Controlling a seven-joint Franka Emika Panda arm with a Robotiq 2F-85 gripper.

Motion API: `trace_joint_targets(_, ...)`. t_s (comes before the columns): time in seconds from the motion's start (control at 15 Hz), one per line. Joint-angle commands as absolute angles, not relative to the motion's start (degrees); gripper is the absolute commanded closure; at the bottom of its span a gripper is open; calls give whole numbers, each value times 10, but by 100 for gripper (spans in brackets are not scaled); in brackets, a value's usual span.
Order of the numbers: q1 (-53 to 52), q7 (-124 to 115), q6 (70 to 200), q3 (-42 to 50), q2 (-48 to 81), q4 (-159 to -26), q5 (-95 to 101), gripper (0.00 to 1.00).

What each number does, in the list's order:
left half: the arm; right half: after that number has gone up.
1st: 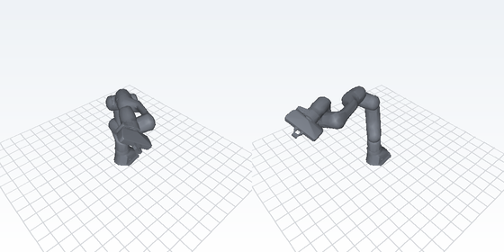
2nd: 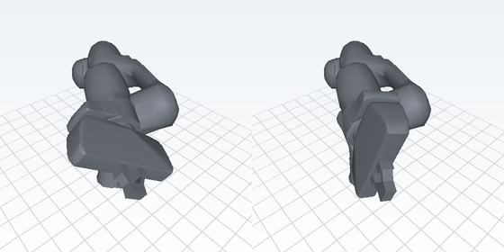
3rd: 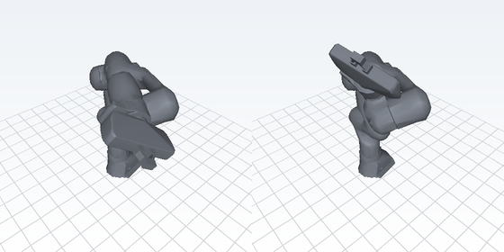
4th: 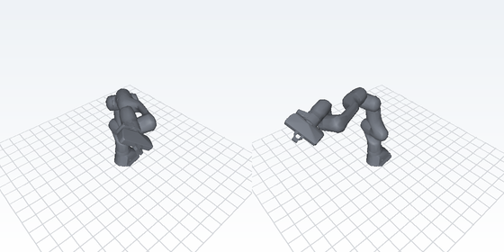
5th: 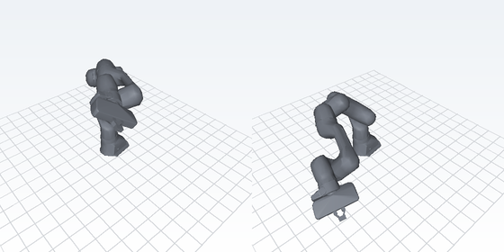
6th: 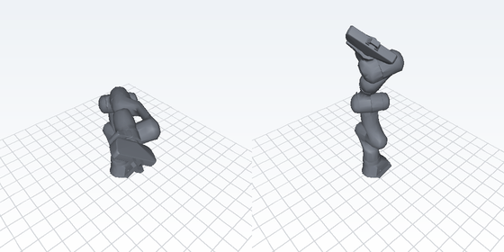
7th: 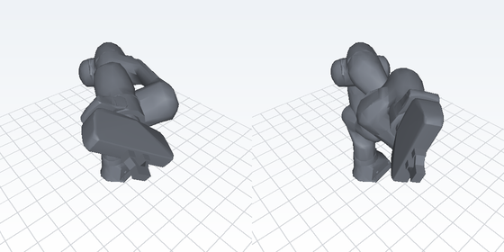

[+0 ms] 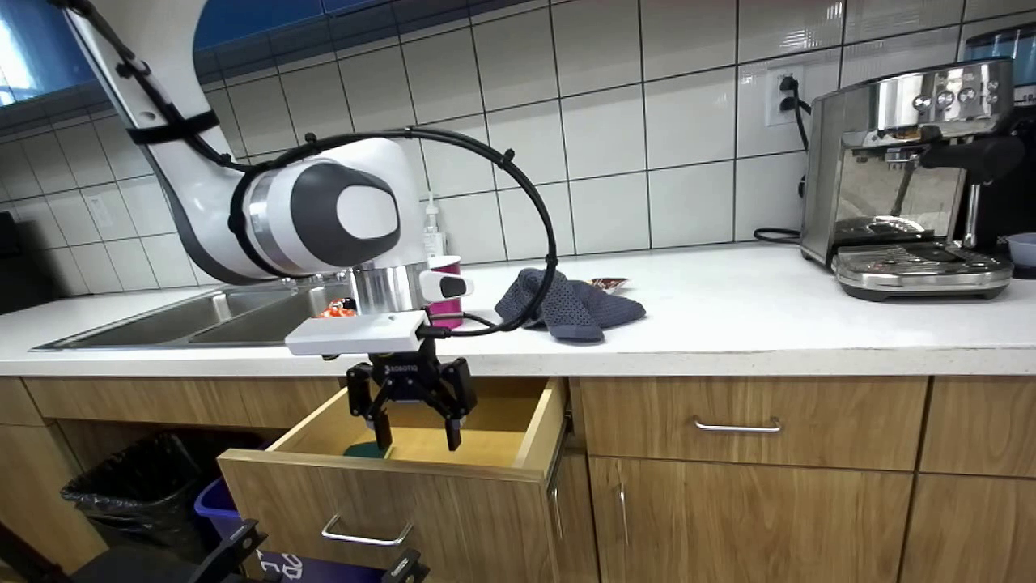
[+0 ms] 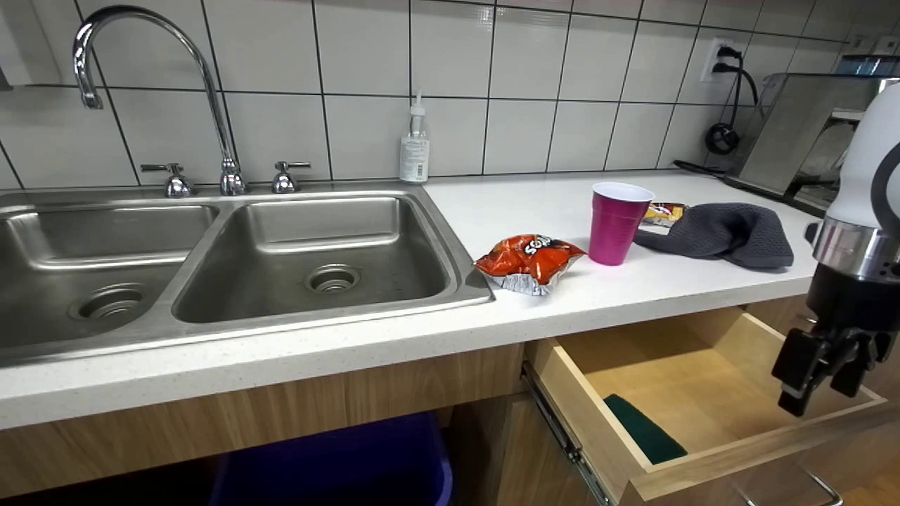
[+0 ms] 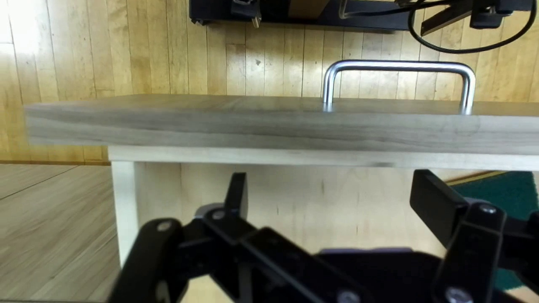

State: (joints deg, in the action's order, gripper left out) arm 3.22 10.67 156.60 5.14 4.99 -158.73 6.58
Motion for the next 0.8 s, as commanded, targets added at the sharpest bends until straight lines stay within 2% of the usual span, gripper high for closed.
trace_joint_targets(0.0, 33, 108, 1515, 46, -32, -1598, 72, 0)
trace_joint_targets(0.73, 29, 121, 1448, 54, -152, -1576, 46, 0)
